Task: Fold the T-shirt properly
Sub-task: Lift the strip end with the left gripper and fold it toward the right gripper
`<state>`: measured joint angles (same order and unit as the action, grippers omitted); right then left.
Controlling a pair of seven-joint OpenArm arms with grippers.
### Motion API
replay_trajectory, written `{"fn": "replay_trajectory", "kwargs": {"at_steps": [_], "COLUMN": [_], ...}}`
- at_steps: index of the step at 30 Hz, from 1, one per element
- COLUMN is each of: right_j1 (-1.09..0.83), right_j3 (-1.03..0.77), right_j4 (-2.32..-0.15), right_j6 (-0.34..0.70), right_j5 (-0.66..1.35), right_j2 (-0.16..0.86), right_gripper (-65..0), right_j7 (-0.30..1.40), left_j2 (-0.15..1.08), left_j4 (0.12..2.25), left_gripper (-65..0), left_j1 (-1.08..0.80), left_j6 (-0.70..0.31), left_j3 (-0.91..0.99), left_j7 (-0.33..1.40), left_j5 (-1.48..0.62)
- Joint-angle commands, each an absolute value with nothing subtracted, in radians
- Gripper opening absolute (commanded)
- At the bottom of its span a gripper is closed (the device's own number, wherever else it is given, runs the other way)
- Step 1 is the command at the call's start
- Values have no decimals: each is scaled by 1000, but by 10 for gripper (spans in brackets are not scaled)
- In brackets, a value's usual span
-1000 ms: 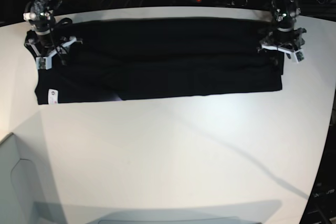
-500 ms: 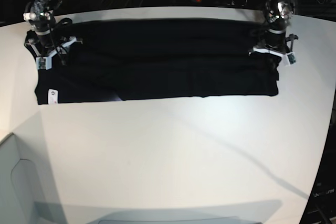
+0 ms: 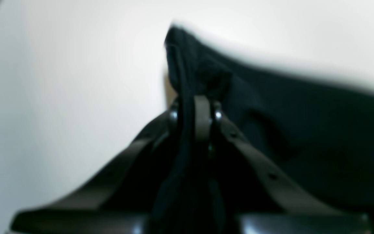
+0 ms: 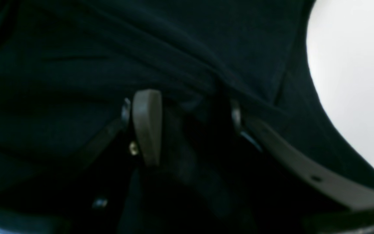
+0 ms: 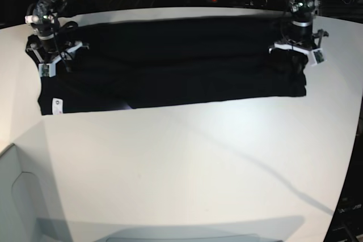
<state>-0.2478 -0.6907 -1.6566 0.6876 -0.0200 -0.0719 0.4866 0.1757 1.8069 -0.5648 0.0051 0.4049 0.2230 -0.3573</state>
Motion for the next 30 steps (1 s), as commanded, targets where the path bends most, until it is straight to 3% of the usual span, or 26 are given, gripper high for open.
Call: {"fn": "replay_trajectory", "kwargs": {"at_steps": [1,10,19,30], "right_j1": [-245,-242,-223,-223], "right_j3": [-693,-693,-693,-693], "right_j4": [-1672,-1673,-1672,-1670], "right_j6": [698,698,698,698], "right_j5": [-7,-7,-7,-7], "right_j2": [-64,-67,-68,-64], "right_gripper": [-377,-377,-377,-377], "right_j7": [469,469,469,469], "left_j2": [168,166,157,74], "left_j4": [1856,1988,1980,1797], "left_gripper": [-650,-650,-650,-650], "left_j1": [-576,-610,-545,-384], "left_j6": [-2,4,5,7], "left_j3": [407,199,-196,-417], "left_j7": [196,197,194,196], "left_j5": [-354,-341,-97,18]}}
